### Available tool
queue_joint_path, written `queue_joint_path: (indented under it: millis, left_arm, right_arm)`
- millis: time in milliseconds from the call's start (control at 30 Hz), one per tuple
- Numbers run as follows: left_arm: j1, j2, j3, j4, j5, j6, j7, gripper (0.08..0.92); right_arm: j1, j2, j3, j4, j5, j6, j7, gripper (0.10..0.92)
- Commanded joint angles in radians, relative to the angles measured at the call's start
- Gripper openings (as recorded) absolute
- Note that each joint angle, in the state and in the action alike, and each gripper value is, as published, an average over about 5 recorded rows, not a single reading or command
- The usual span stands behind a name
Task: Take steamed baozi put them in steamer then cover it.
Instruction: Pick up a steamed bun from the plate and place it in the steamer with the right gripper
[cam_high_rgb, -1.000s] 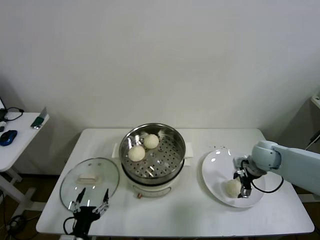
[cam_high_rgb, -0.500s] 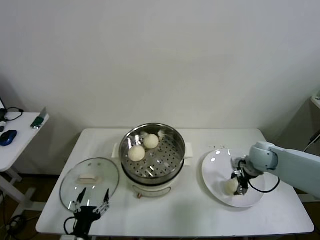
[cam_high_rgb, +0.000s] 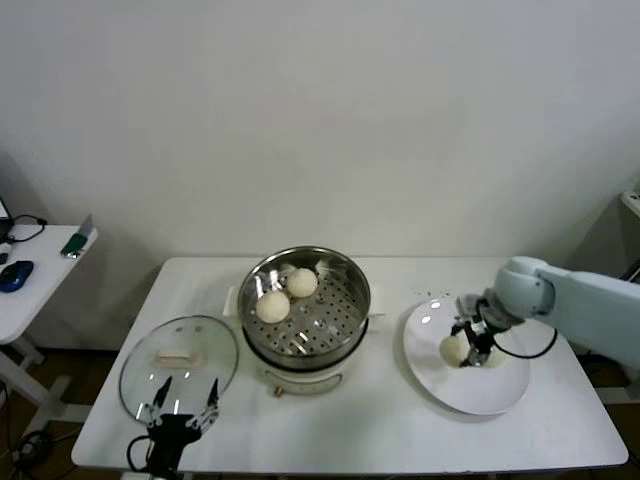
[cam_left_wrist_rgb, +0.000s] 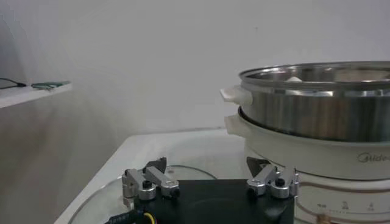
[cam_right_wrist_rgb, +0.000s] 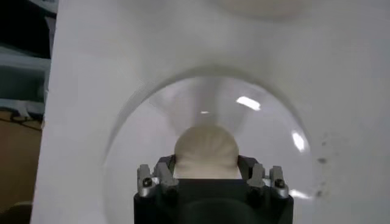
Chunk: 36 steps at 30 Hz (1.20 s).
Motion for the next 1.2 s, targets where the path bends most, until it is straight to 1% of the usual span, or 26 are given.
queue_joint_path:
  millis: [33,133,233,400,533,633,800,1200]
  left_arm:
    - [0.002,0.001,-0.002,0.0,0.003,0.002,0.0,0.823]
    - [0.003,0.002,-0.005,0.002,0.004,0.002,0.0,0.823]
    - [0.003,0.002,-0.006,0.002,0.006,0.002,0.0,0.823]
    - [0.004,0.0,-0.007,-0.003,0.007,0.003,0.0,0.823]
    - [0.009,0.0,-0.011,-0.008,0.003,0.003,-0.001,0.823]
    - [0.013,0.001,-0.015,-0.015,0.0,0.004,0.0,0.823]
    - [0.015,0.0,-0.021,-0.025,-0.008,0.005,0.0,0.823]
    - [0.02,0.001,-0.031,-0.027,-0.019,0.004,-0.002,0.823]
  right_arm:
    - [0.581,0.208,-0.277,0.039,0.061,0.303,-0.039,0.679]
    - [0.682,0.293,-0.293,0.088,0.066,0.386,-0.024,0.679]
    - [0.718,0.367,-0.259,0.142,0.062,0.434,-0.01,0.679]
    - [0.684,0.493,-0.18,0.237,0.032,0.456,0.029,0.679]
    - [0.601,0.584,-0.147,0.252,-0.021,0.456,0.041,0.679]
    - [0.533,0.642,-0.152,0.235,-0.045,0.452,0.038,0.679]
    - [0.419,0.714,-0.175,0.163,-0.078,0.444,0.042,0.679]
    - [0.224,0.794,-0.185,0.008,-0.152,0.422,0.059,0.679]
